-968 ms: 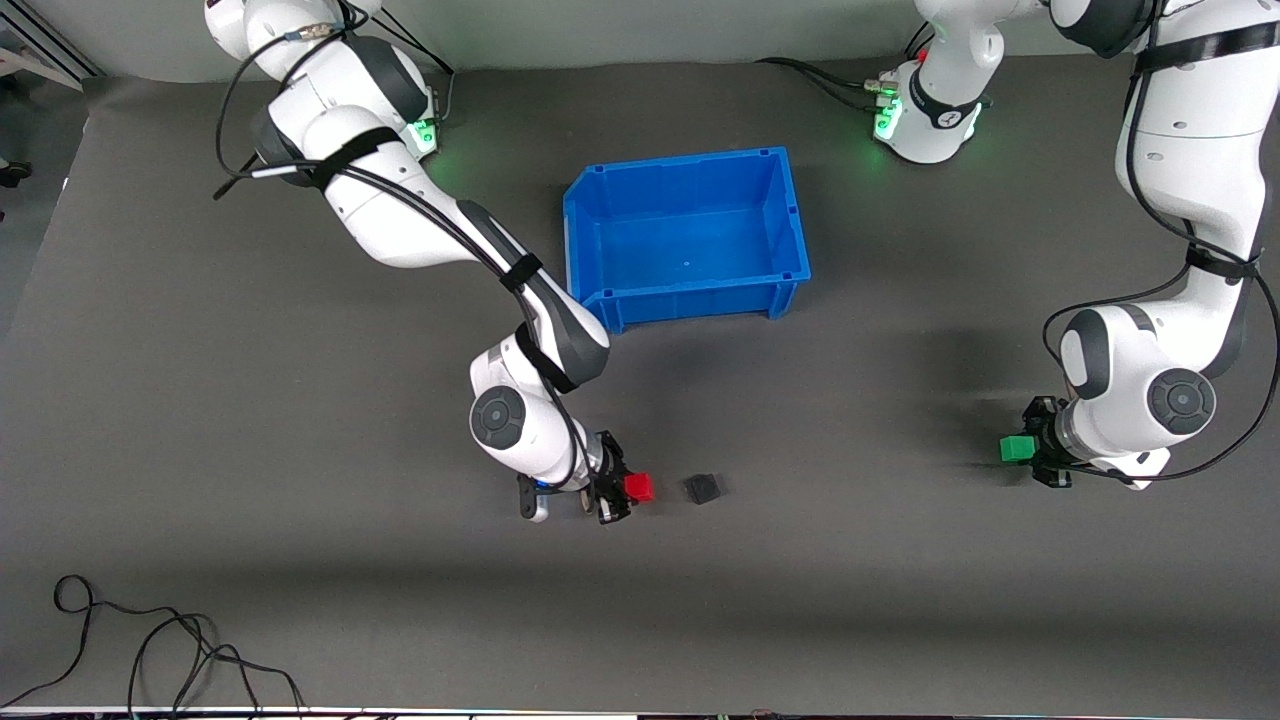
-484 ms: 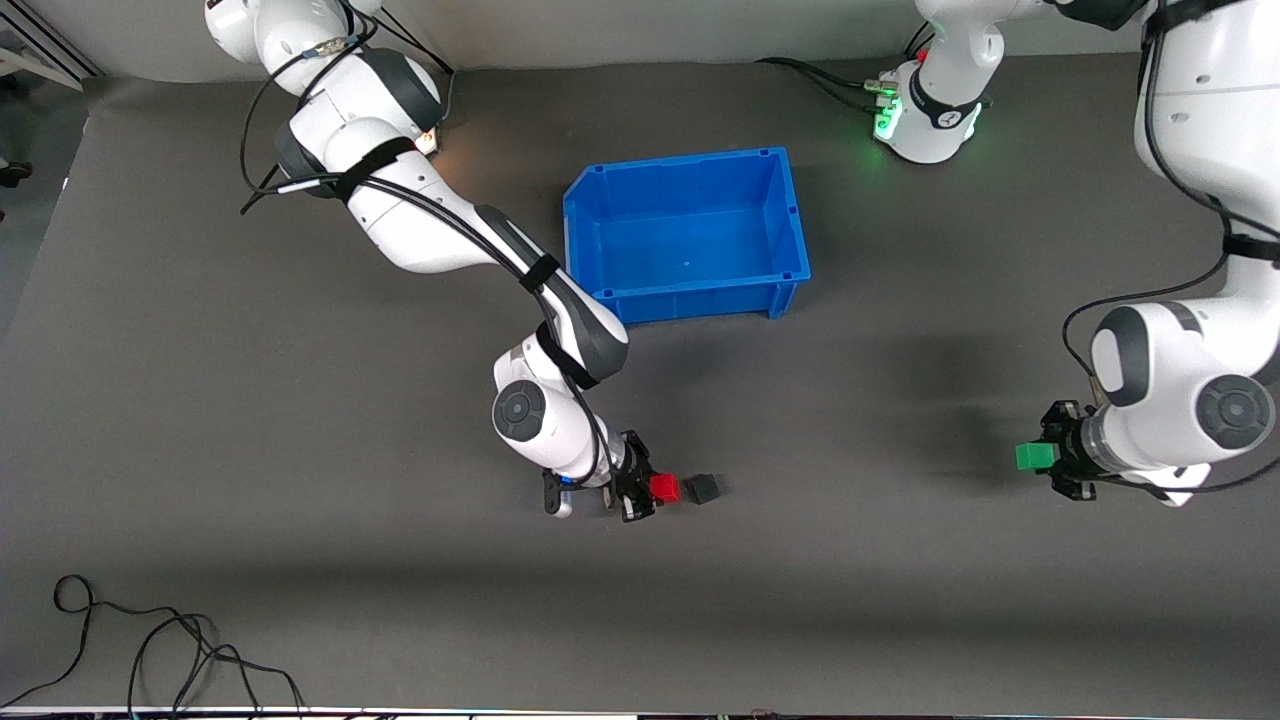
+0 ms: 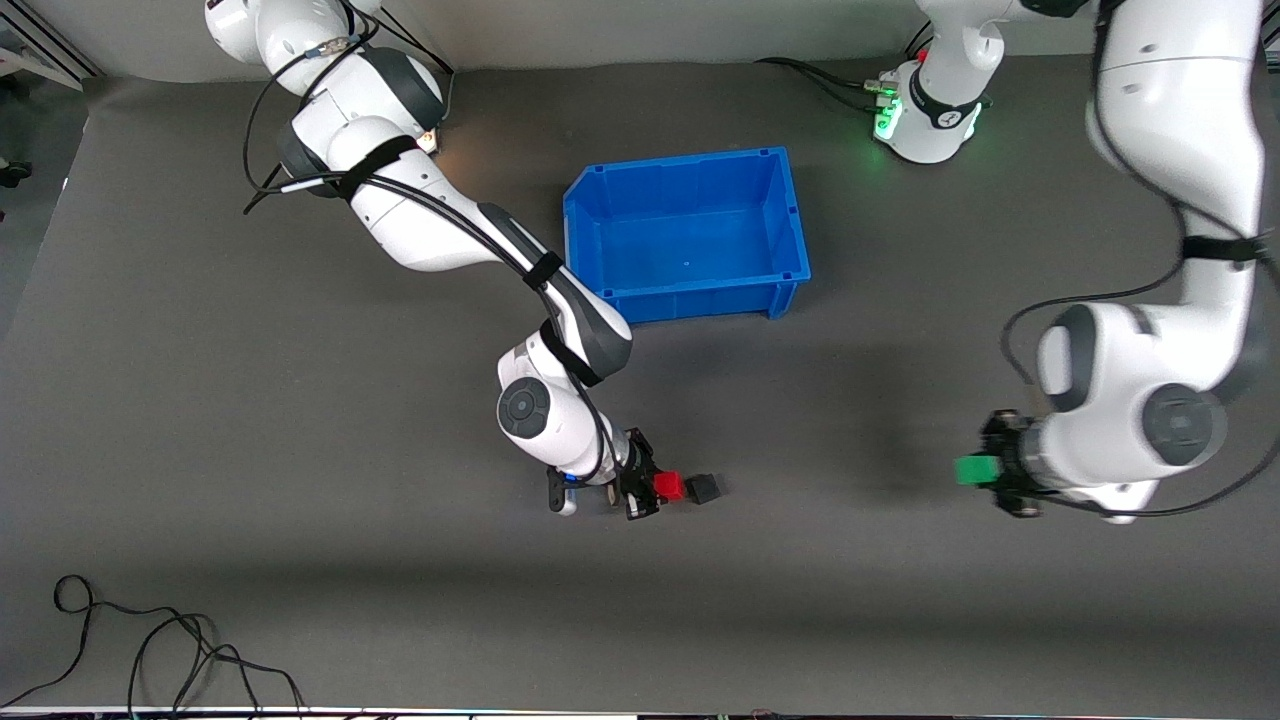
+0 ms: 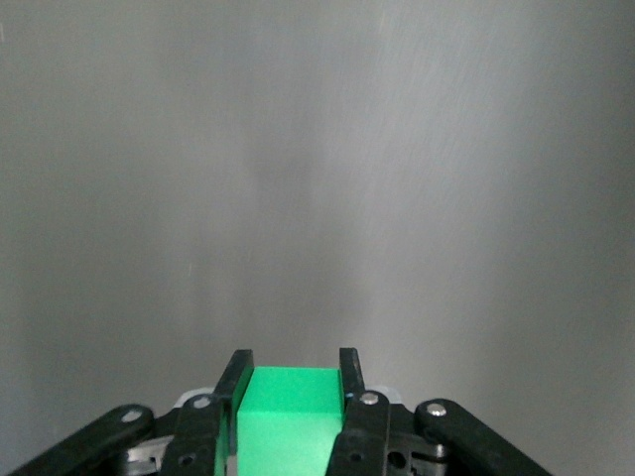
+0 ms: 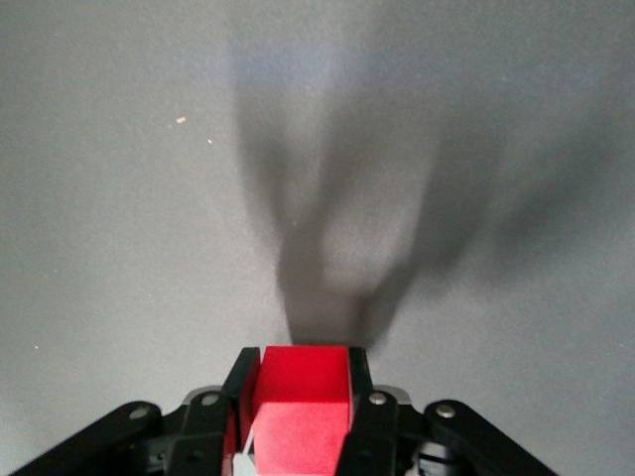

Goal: Attach green and red cubes to black cube
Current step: 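Place the red cube beside the black cube while the left gripper grasps the green cube, then carry the green cube with the left gripper beside the red cube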

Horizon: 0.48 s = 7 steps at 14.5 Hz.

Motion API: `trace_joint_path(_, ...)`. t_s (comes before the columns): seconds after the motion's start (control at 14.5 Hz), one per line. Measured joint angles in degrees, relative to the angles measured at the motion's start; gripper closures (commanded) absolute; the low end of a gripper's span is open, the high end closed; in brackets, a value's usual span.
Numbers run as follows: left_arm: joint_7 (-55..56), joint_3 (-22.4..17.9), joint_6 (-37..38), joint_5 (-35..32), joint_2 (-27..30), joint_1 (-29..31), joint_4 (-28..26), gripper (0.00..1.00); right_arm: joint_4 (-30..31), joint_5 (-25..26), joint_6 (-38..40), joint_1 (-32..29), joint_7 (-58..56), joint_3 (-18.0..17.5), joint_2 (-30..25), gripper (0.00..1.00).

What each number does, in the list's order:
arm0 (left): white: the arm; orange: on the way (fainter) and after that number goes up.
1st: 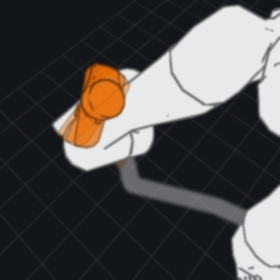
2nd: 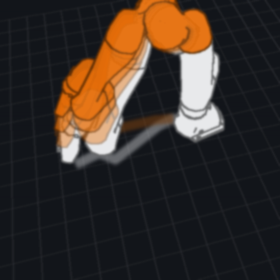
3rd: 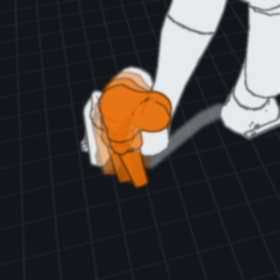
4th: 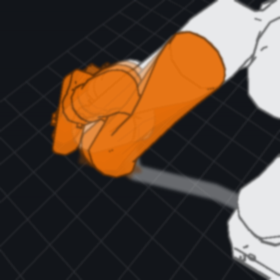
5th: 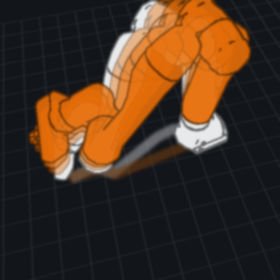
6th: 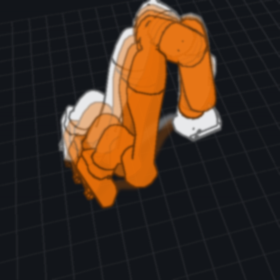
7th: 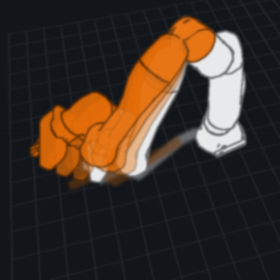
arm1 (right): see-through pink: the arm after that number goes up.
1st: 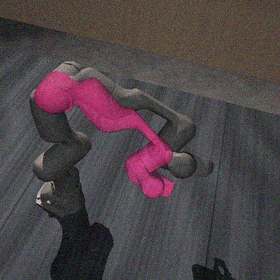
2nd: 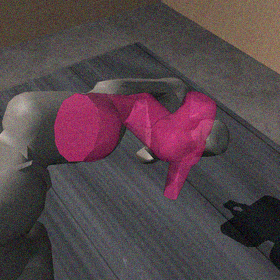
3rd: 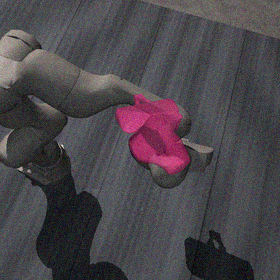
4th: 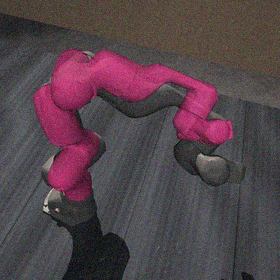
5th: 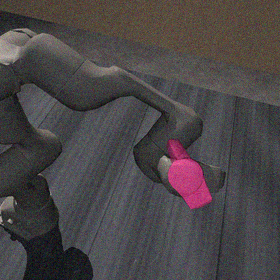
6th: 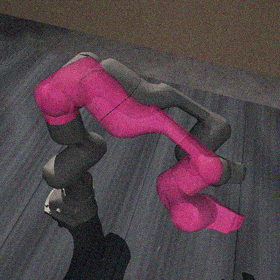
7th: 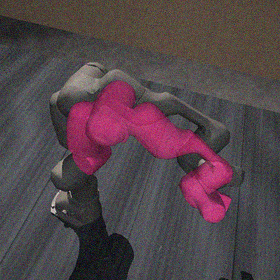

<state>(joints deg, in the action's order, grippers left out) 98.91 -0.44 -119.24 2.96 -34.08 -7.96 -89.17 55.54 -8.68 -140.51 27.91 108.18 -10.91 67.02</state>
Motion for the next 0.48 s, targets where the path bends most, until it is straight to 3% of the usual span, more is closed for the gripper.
trace_joint_path(0.28,3.94,0.04,-1.85,4.71,-5.82,-5.93,2.86,1.0,-0.03,0.91,-1.72,0.3,0.15,0.16,0.18,0.69)
trace_joint_path(0.48,8.52,0.05,-8.75,5.16,-8.82,-9.82,4.58,1.0,-0.02,1.74,-3.66,0.3,0.15,0.3,0.96,0.69)
